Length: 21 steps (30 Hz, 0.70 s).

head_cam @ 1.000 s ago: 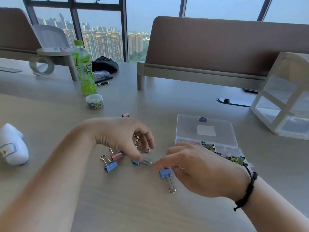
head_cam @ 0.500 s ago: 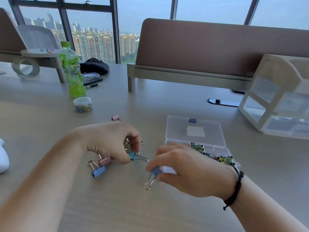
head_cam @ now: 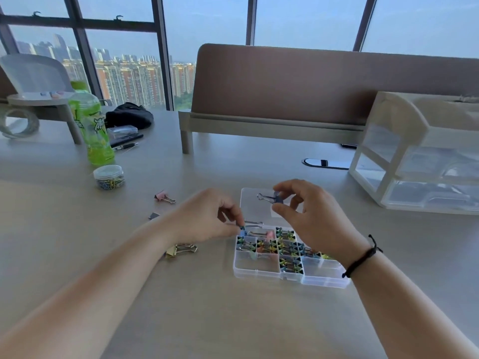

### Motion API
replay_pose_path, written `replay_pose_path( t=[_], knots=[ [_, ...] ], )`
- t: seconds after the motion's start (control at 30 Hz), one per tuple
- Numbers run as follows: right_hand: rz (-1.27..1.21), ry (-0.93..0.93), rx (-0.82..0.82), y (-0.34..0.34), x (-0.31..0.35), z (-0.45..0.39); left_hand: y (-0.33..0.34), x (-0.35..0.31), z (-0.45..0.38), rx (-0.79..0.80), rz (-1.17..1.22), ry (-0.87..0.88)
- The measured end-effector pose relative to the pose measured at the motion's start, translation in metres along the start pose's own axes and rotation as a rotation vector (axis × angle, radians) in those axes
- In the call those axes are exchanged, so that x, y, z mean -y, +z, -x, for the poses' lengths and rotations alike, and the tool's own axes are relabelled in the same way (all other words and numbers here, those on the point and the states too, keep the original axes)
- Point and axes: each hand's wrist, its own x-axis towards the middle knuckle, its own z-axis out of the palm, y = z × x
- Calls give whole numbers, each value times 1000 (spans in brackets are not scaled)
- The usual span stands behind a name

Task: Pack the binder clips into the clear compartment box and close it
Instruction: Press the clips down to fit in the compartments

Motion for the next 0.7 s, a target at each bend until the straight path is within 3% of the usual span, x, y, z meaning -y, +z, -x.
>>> replay_pose_path(
  t=[0.23, 0.7],
  knots=[
    [130, 4, 84, 2, -6, 1, 9, -2, -14, 103, -30, 11],
    [153, -35, 144, 4, -7, 3, 12, 12, -8, 60, -99, 83]
  ],
)
